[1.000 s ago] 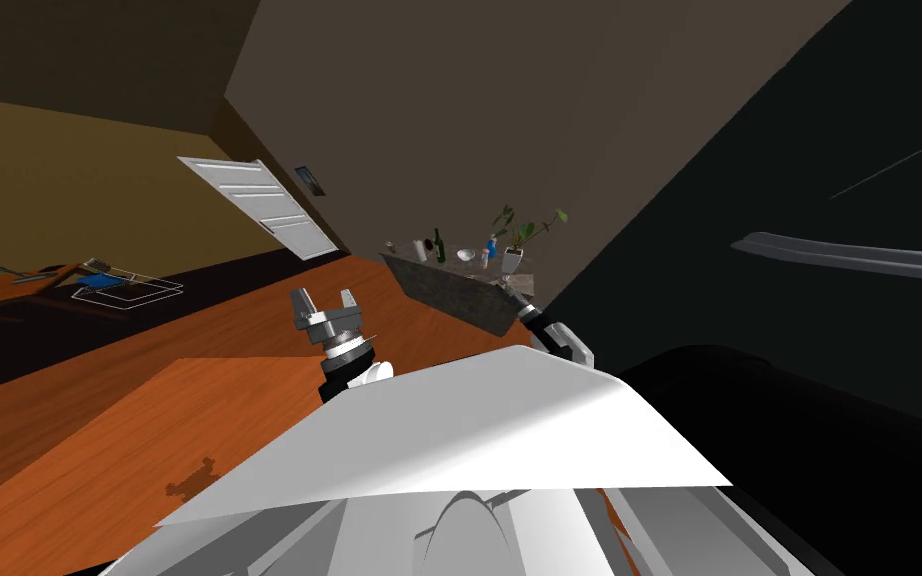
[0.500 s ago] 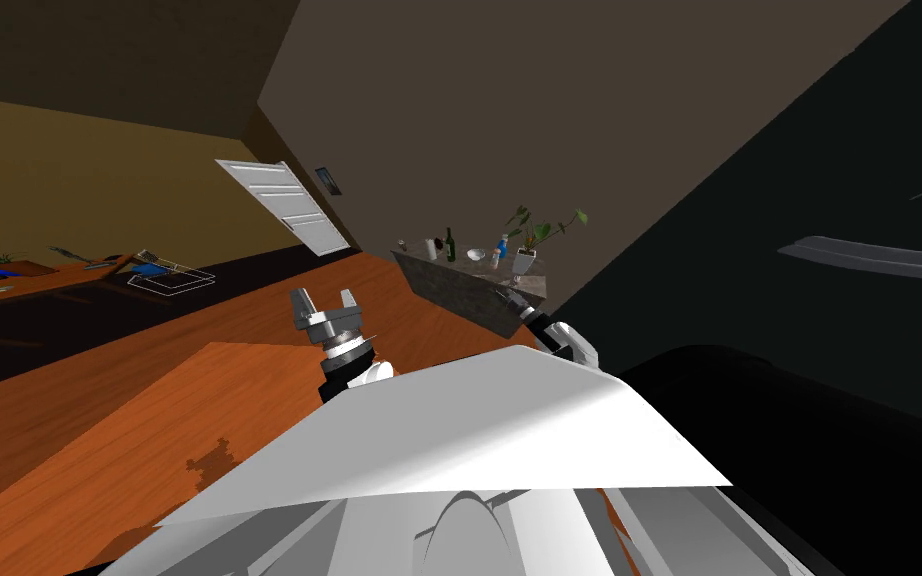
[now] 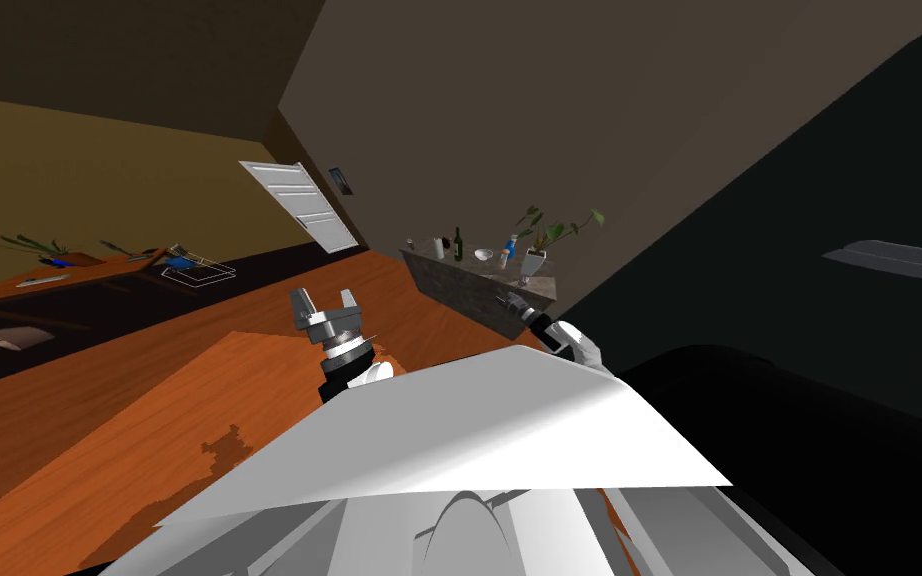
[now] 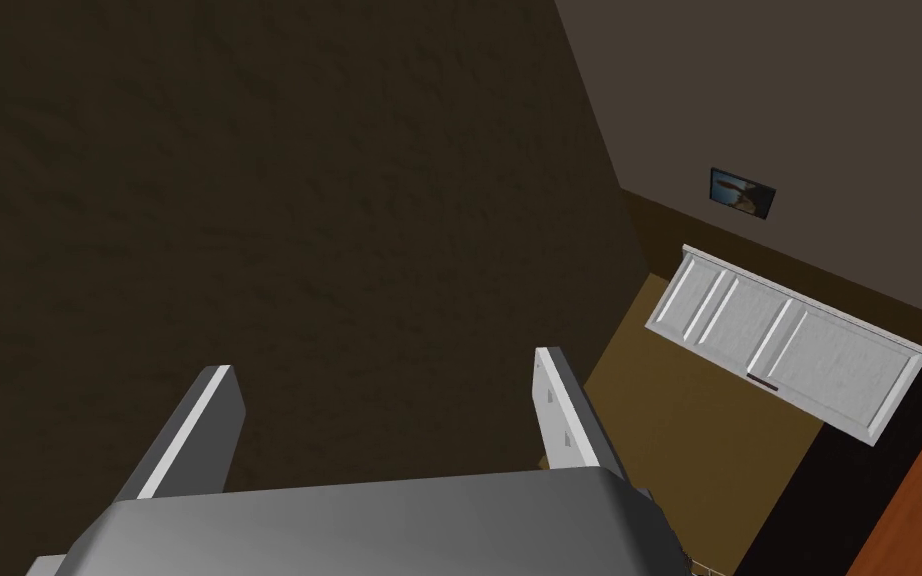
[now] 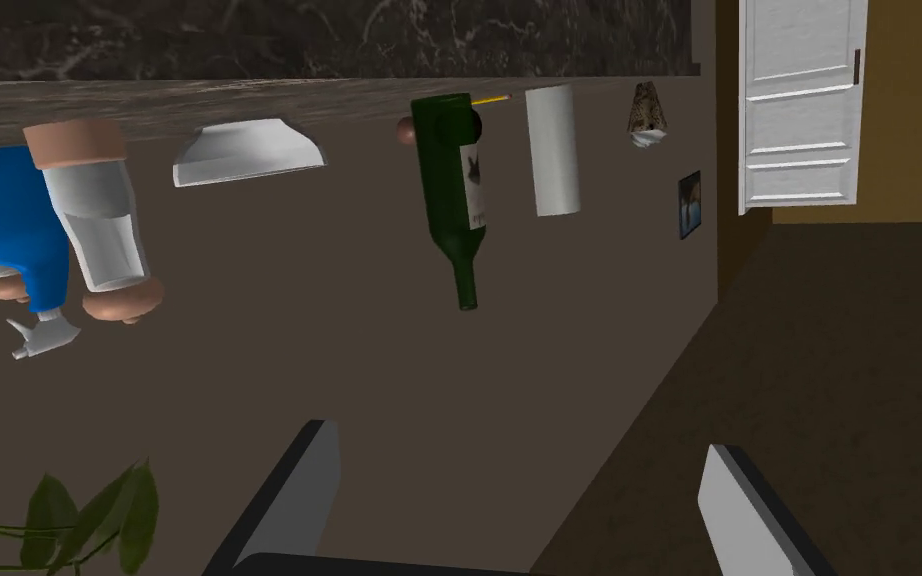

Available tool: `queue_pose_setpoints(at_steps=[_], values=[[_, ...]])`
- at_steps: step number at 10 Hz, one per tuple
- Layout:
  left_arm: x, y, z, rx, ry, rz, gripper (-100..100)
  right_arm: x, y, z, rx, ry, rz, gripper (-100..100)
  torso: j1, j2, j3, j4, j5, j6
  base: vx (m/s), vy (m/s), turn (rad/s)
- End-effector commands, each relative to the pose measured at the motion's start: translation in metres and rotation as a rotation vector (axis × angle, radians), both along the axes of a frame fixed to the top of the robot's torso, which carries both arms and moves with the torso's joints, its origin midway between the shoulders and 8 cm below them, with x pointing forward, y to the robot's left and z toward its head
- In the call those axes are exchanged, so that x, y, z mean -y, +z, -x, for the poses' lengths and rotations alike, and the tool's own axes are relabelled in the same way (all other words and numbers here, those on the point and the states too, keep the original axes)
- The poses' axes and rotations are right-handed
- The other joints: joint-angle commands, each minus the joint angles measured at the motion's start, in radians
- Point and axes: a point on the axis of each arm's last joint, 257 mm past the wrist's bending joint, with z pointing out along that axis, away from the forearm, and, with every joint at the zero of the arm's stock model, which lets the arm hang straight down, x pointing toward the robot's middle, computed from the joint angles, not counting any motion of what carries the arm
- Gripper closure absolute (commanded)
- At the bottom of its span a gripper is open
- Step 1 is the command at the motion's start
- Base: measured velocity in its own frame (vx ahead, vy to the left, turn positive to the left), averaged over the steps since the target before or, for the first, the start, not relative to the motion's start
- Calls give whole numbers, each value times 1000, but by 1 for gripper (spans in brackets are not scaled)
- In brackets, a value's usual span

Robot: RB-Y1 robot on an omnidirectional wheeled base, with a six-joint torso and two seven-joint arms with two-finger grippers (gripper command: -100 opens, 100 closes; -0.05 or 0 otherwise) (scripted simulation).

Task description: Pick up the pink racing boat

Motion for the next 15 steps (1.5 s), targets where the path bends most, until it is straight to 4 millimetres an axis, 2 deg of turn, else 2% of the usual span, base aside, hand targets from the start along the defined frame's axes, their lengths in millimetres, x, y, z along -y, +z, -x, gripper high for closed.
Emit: queue_pose_setpoints(at_steps=[1,2,4,5,7,8,10,11,13,14,15], values=[[0,0,0,0,0,0,0,7,-11,1,-18,6,73,-100,0,0,0,0,0,0,10,91,94],[0,0,0,0,0,0,0,19,-27,3,-50,14,150,-100,0,0,0,0,0,1,11,104,148],[0,0,0,0,0,0,0,20,-33,4,-57,22,202,-100,0,0,0,0,0,1,-8,64,37],[0,0,0,0,0,0,0,35,-50,7,-93,32,281,-100,-2,1,1,0,0,1,-16,64,176],[0,0,0,0,0,0,0,35,-54,8,-95,41,326,-100,-2,1,1,0,0,1,-7,51,28],[0,0,0,0,0,0,0,51,-70,11,-131,56,414,-100,-3,1,1,0,0,1,0,65,183],[0,0,0,0,0,0,0,52,-73,12,-133,65,452,-100,-2,0,0,0,0,1,0,47,27],[0,0,0,0,0,0,0,69,-88,17,-170,84,541,-100,-3,1,0,0,0,1,-4,63,122],[0,0,0,0,0,0,0,70,-91,18,-172,94,579,-100,-2,1,1,0,0,1,-11,41,55],[0,0,0,0,0,0,0,88,-104,24,-208,117,667,-100,-4,1,1,0,-1,1,-17,49,132],[0,0,0,0,0,0,0,89,-106,25,-210,124,692,-100,-3,2,1,0,0,1,-7,46,82]])
